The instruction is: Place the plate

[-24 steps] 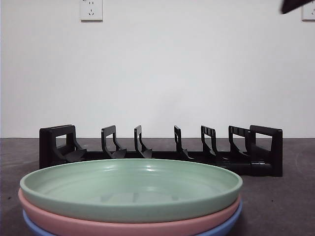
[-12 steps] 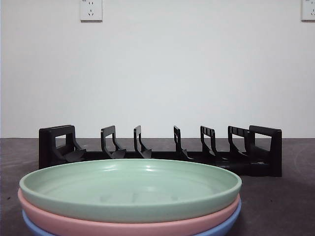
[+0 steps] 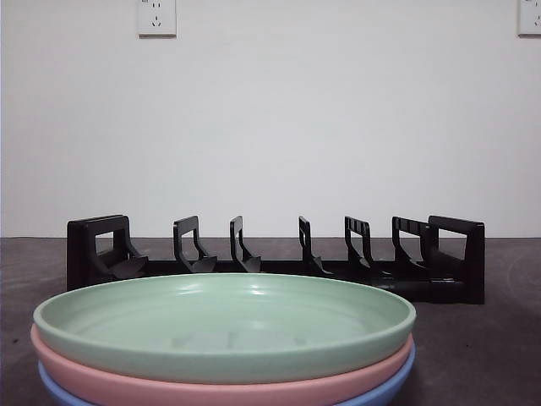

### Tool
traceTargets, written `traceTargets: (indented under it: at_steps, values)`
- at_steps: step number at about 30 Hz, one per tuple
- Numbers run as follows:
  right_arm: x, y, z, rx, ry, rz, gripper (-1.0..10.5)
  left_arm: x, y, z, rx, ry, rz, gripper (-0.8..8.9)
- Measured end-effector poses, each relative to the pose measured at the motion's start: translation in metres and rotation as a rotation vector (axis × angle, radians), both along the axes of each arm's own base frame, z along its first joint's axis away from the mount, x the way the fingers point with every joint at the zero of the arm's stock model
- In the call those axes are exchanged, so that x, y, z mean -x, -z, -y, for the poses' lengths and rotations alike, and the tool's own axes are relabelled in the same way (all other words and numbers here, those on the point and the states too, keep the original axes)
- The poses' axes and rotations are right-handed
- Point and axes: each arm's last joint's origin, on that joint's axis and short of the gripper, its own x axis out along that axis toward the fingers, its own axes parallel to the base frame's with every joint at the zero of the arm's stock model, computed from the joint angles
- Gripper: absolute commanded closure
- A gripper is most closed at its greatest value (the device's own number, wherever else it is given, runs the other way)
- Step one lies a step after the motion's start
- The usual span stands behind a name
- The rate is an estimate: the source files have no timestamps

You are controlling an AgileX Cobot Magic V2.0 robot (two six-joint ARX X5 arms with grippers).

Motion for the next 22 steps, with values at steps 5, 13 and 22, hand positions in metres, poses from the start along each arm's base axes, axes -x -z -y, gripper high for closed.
traceTargets:
  at_steps: [5,13,22]
  values:
    - [0.0001,0.0005,-0.0001,-0.004,-0.002,-0.006,9.2,0.0000,0.0000,0.0000,0.000,0.000,0.000,8.06]
    - [-0.0002,-0.0017,-0.0001,-0.007,-0.002,0.017,9.2,0.0000,0.0000,0.0000,0.000,0.000,0.000,8.06]
    - [-0.0002,-0.0022,-0.0001,-0.007,-0.002,0.023,9.2,0.0000,0.0000,0.0000,0.000,0.000,0.000,8.06]
